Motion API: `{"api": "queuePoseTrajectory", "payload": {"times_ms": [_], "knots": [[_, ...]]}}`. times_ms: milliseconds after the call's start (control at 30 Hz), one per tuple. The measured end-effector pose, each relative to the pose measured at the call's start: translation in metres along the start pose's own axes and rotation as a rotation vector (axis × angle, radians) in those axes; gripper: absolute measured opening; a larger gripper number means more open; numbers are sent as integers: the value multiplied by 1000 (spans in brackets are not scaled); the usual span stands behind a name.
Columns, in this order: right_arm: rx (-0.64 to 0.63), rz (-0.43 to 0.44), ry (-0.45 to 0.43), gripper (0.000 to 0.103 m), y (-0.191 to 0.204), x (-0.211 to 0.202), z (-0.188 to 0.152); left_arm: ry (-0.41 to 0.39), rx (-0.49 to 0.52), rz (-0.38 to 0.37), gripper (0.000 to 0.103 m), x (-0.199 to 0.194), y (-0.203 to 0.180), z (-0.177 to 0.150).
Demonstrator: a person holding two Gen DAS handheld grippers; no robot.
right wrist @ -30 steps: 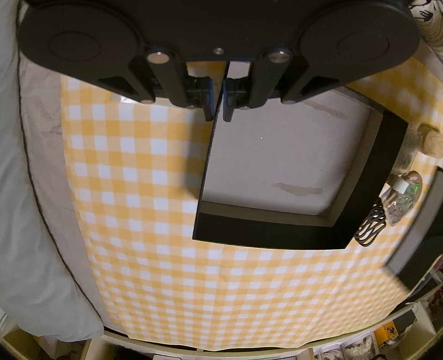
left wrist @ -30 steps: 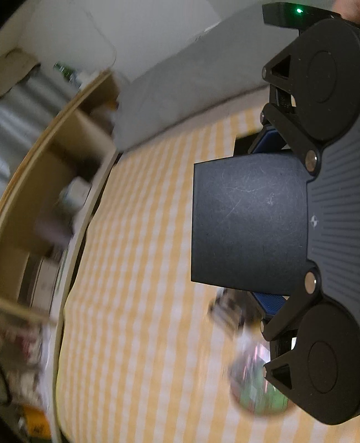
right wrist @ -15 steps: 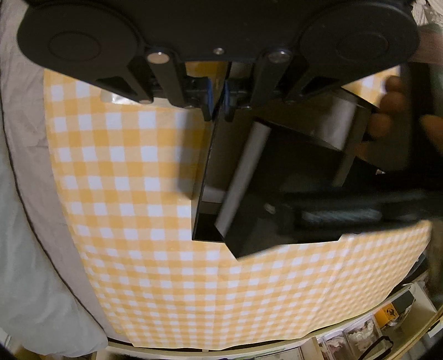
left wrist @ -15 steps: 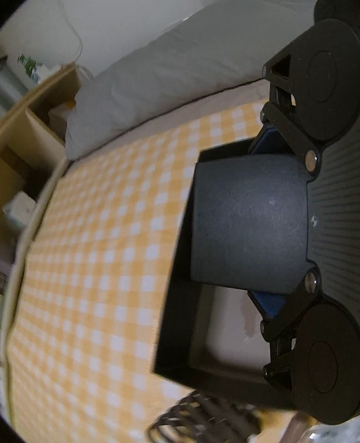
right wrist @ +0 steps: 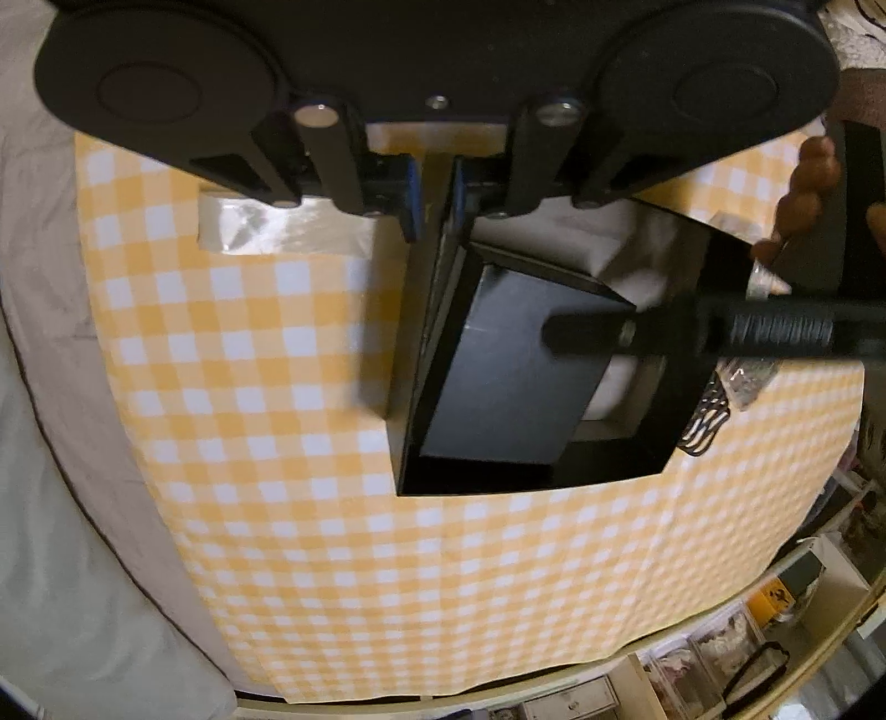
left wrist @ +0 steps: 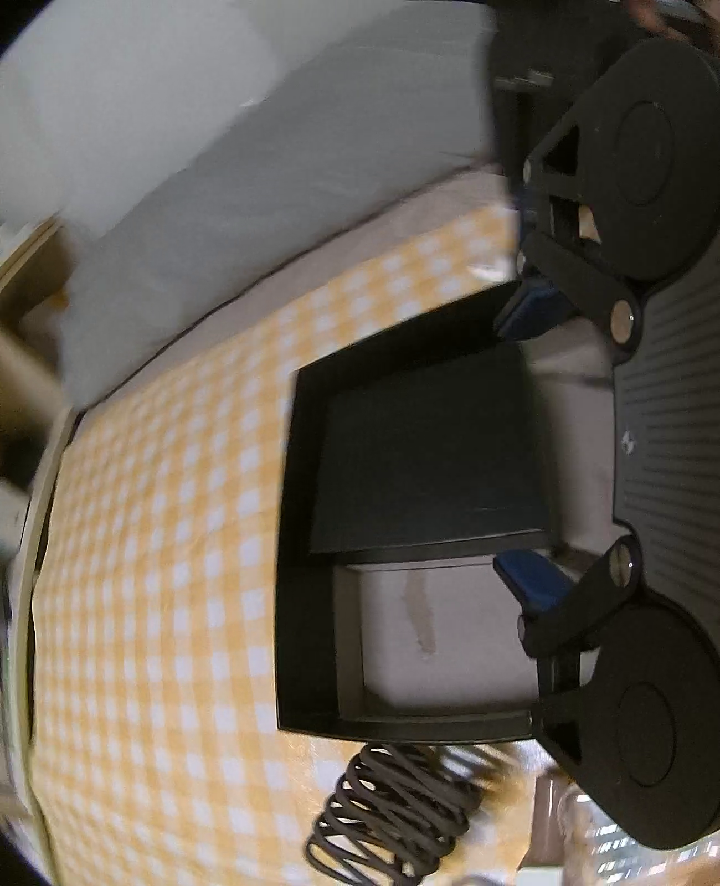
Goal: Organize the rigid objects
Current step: 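Lower the black box into the tray with the left gripper while the right holds the tray rim, then open the left gripper and withdraw it from the black box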
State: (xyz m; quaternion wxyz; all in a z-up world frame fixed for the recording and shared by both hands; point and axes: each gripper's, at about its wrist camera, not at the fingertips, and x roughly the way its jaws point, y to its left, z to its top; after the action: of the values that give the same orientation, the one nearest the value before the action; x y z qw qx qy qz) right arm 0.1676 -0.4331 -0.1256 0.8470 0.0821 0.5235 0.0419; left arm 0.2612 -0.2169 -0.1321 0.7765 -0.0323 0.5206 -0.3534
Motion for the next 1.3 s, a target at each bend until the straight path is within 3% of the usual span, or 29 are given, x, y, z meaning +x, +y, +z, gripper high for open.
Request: {"api": "queuePoseTrajectory", "payload": {"times_ms": [200, 500, 767, 867, 1000, 1200, 1300], "knots": [[-41, -36, 1, 7, 17, -1, 3, 87, 135, 29, 62, 18, -13, -20], [-67, -39, -4, 7, 21, 1, 3, -62, 157, 43, 63, 28, -16, -13], [-79, -41, -4, 7, 23, 4, 5, -73, 159, 24, 62, 29, -14, -10], [-69, -33, -4, 7, 20, 3, 5, -78, 146, 7, 64, 18, -12, -13], [-35, -31, -1, 6, 16, 2, 5, -106, 129, -12, 89, -5, -15, -16], [-43, -63, 4, 6, 22, 4, 6, -181, 147, -7, 103, -57, -16, -23], [-41, -70, 6, 6, 23, 4, 7, -213, 167, 24, 103, -81, -12, -27]]}}
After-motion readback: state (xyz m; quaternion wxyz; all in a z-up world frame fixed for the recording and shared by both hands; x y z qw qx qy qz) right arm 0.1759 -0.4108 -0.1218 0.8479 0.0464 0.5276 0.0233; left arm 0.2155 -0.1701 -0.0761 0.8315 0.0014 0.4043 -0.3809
